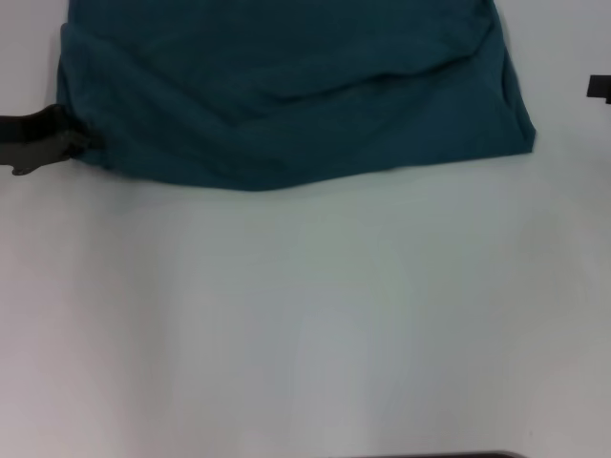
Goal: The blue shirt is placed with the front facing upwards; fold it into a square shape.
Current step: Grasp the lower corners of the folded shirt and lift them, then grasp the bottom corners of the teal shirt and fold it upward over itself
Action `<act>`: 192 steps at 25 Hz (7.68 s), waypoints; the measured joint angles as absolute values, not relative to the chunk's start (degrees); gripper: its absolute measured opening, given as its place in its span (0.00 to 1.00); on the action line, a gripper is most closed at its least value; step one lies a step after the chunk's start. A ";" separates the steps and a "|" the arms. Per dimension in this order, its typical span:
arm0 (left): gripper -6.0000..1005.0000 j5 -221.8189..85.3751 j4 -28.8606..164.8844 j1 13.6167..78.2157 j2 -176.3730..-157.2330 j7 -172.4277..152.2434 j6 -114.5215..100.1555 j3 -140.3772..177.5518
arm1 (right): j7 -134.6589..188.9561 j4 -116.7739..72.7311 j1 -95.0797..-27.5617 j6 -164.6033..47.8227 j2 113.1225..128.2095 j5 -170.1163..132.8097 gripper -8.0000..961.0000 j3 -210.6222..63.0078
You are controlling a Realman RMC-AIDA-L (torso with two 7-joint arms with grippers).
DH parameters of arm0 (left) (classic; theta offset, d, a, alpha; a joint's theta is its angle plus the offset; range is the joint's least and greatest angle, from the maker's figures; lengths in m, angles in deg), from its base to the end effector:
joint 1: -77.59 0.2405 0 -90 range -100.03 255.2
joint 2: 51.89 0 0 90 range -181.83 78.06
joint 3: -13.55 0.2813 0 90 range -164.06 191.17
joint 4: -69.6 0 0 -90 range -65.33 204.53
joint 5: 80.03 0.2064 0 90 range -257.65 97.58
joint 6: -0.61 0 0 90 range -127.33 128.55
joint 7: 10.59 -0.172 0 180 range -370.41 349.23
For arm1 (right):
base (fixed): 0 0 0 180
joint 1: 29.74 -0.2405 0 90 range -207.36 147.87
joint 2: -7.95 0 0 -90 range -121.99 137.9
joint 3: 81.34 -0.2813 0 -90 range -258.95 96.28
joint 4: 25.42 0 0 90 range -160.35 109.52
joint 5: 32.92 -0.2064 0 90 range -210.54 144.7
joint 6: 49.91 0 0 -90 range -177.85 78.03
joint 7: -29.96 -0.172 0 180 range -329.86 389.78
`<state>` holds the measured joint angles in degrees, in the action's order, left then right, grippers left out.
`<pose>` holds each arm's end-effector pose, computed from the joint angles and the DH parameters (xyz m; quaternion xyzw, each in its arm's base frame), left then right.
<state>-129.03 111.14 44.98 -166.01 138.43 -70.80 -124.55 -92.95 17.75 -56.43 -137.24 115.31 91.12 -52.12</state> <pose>-0.3338 0.3962 0.0050 -0.6796 -0.6896 -0.1488 0.2014 0.3560 0.3599 0.0877 -0.7769 0.5550 0.2060 0.2145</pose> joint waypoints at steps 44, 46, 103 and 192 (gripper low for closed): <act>0.06 -129.32 111.53 41.76 -164.03 139.73 -74.59 -124.61 | -108.87 10.65 -71.15 -117.28 122.38 113.29 0.60 -42.83; 0.06 -129.32 111.53 41.75 -164.03 139.74 -74.58 -124.61 | -108.24 9.74 -71.48 -118.09 122.39 111.88 0.60 -42.75; 0.06 -119.26 124.00 49.39 -163.78 138.12 -108.45 -123.79 | -112.03 22.98 -68.44 -153.32 122.08 122.45 0.04 -37.39; 0.06 -107.77 109.95 28.16 -164.04 148.12 -61.94 -124.07 | -113.68 15.43 -74.95 -98.62 122.91 109.25 0.07 -34.64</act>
<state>-107.77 109.95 28.16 -164.04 148.12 -61.94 -124.07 -113.68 15.43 -74.95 -98.62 122.91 109.25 -34.64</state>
